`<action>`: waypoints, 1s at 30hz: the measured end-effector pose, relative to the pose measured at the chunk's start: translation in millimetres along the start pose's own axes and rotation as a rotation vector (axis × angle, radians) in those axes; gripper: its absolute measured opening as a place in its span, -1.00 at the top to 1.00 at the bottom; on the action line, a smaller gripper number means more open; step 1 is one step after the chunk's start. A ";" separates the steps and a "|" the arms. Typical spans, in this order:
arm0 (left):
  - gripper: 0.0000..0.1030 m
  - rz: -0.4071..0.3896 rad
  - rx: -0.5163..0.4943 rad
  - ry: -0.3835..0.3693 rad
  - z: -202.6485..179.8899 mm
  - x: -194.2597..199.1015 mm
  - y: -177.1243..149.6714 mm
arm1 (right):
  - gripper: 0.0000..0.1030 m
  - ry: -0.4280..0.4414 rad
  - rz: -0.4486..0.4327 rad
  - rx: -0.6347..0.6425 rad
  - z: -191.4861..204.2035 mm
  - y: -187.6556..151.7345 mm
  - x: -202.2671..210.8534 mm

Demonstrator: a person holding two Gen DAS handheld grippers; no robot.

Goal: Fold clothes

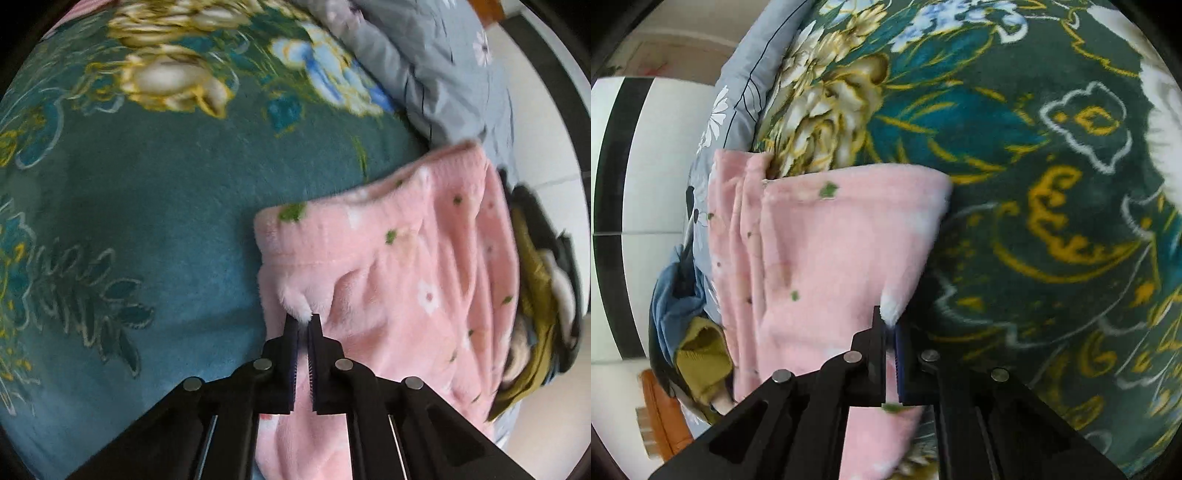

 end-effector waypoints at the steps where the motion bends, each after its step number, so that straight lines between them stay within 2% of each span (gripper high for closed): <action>1: 0.92 -0.022 0.014 -0.025 -0.8 9.4 3.1 | 0.94 0.003 -0.013 0.018 8.7 0.5 5.1; 4: 0.93 -0.111 0.018 -0.101 -8.9 49.6 18.1 | 0.95 0.058 -0.061 0.070 36.6 7.8 30.4; 8: 0.93 -0.230 -0.036 -0.212 -26.2 116.8 36.7 | 0.96 0.171 -0.124 0.155 72.4 16.5 76.7; 9: 0.93 -0.249 -0.050 -0.225 -26.8 130.8 38.5 | 0.96 0.193 -0.140 0.184 79.8 17.0 88.3; 12: 0.93 -0.269 -0.087 -0.186 -9.0 145.7 29.2 | 0.96 0.230 -0.179 0.247 84.0 13.5 118.1; 14: 0.93 -0.278 -0.108 -0.158 3.9 154.1 23.2 | 0.96 0.199 -0.186 0.265 69.8 12.7 121.7; 18: 0.93 -0.176 -0.037 -0.040 59.1 111.7 12.3 | 0.96 0.089 -0.145 0.220 22.6 18.0 97.5; 22: 0.93 -0.110 0.045 0.002 88.3 78.4 -5.1 | 0.96 -0.003 -0.083 0.173 -13.5 24.1 66.5; 24: 0.92 -0.095 0.062 0.011 92.4 71.6 -8.3 | 0.95 -0.036 -0.067 0.159 -25.0 25.5 59.8; 25: 0.85 -0.090 0.071 0.011 93.7 70.8 -9.1 | 0.94 -0.045 -0.060 0.148 -30.6 26.9 57.0; 28: 0.85 -0.082 0.094 0.016 99.2 70.8 -11.1 | 0.92 -0.074 -0.059 0.124 -43.7 33.6 55.3; 29: 0.81 -0.081 0.102 0.025 104.1 74.0 -9.4 | 0.90 -0.088 -0.070 0.126 -45.5 36.6 58.7; 30: 0.70 -0.081 0.110 0.035 109.0 77.4 -7.7 | 0.89 -0.101 -0.081 0.127 -47.4 39.6 62.2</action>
Point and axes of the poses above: each gripper's, at about its wrist camera, not at the fingertips, and x roughly against the way its jaws point, z to its left, y to its top, the point moved 5 cm from there along -x, roughly the way its jaws point, and after that the axes turned 7 degrees about -x, right-handed, at the moved point
